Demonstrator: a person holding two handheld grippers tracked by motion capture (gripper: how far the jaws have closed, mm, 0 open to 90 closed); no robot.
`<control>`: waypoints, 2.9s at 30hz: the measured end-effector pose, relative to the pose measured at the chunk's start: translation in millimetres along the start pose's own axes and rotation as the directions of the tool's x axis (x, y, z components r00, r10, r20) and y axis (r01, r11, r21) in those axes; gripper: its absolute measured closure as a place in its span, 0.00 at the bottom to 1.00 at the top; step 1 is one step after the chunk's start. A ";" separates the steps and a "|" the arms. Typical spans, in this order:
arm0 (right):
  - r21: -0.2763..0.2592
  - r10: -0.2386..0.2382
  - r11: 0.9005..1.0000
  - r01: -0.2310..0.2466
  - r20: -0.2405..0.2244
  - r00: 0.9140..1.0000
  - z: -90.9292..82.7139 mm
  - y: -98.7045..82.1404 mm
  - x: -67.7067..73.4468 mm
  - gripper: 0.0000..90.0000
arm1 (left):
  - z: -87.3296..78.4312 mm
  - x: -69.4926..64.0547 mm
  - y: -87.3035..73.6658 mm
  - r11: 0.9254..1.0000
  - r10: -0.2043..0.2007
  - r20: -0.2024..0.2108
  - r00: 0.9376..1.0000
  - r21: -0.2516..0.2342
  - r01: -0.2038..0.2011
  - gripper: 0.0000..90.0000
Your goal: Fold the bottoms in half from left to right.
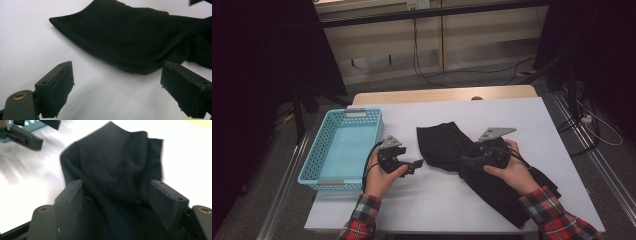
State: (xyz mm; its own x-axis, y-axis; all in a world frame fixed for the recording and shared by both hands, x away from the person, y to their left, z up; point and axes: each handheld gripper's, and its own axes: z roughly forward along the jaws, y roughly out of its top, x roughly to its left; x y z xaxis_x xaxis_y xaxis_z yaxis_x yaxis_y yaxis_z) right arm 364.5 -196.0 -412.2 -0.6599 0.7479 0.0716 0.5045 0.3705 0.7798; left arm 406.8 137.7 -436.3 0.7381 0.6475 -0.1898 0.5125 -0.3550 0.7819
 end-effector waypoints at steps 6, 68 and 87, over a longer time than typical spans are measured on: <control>-0.005 0.017 1.000 -0.017 0.036 0.999 -17.7 -18.9 -9.0 0.27 | 8.2 8.5 6.5 1.000 -0.018 -0.029 0.999 -0.008 0.017 0.16; 0.039 0.082 0.995 -0.092 0.208 0.975 -75.6 -68.1 -38.8 0.49 | 23.7 50.1 36.2 0.989 -0.145 -0.161 0.976 -0.037 0.141 0.94; 0.125 0.200 0.965 -0.229 0.211 0.957 -84.5 -102.4 -59.3 1.00 | 20.5 45.6 40.2 0.995 -0.102 -0.179 0.978 -0.036 0.097 0.94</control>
State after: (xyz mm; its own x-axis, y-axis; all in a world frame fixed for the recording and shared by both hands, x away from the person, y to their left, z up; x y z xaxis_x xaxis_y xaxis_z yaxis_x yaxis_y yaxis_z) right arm 304.9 -324.8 -443.8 -0.4129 0.9060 0.0933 0.7077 0.2547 0.6590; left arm 470.0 139.2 -425.8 0.5911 0.7907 -0.1593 0.5658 -0.2658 0.7805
